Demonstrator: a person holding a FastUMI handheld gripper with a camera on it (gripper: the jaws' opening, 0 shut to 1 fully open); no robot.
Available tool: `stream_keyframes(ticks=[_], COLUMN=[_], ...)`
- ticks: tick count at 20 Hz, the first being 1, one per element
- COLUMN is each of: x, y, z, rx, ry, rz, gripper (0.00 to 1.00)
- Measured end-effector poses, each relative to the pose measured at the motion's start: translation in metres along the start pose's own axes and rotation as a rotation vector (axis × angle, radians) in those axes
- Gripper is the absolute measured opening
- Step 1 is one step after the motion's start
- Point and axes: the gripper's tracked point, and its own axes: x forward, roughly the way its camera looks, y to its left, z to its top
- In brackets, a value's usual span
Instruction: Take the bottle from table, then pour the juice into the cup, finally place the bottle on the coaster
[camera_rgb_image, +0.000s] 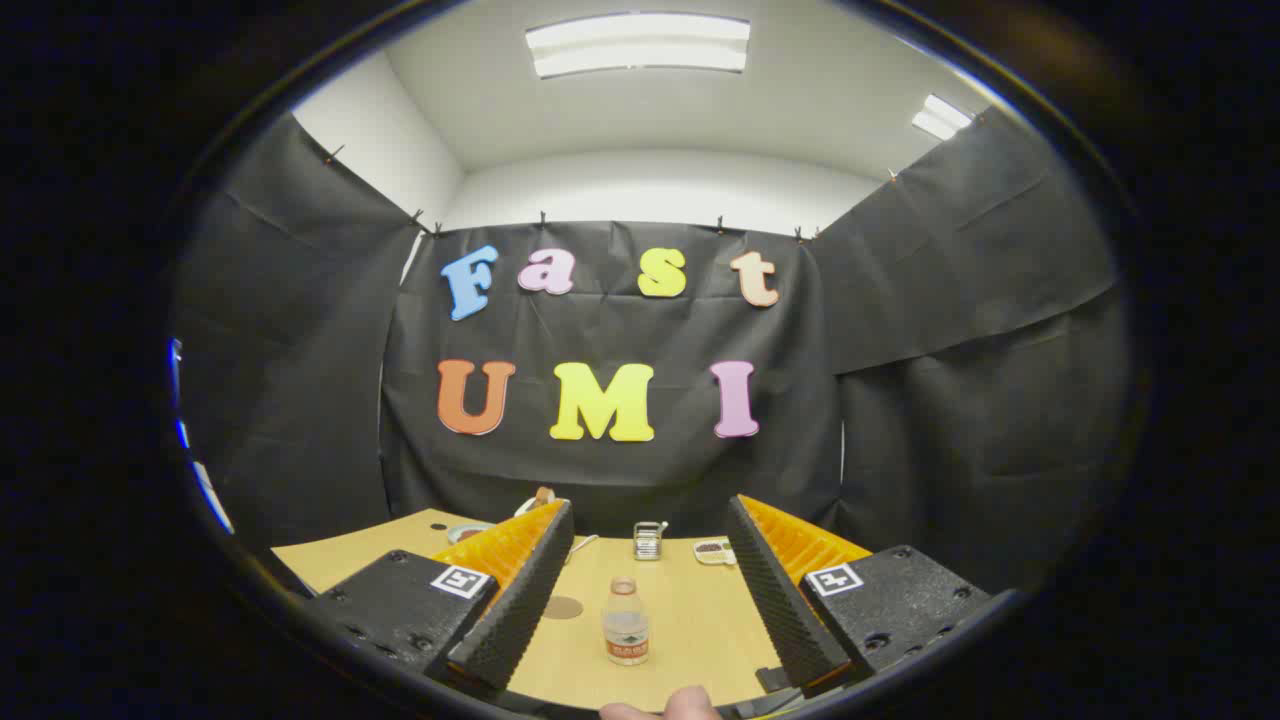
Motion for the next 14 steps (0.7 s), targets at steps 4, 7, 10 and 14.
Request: stream_keyframes(ticks=[4, 7, 10, 14], x=[0.0004, 0.0002, -0.0005, -0.0009], y=[-0.0044, -0.0056, -0.0059, -0.0033], z=[0.0002, 0.0015, 0.0036, 0.0062], rx=[0.016, 0.026, 0.017, 0.025], ry=[0.003, 0.000, -0.002, -0.002], rz=[0.002, -0.001, 0.003, 0.006], gripper=[0.99, 0.99, 0.99, 0.99])
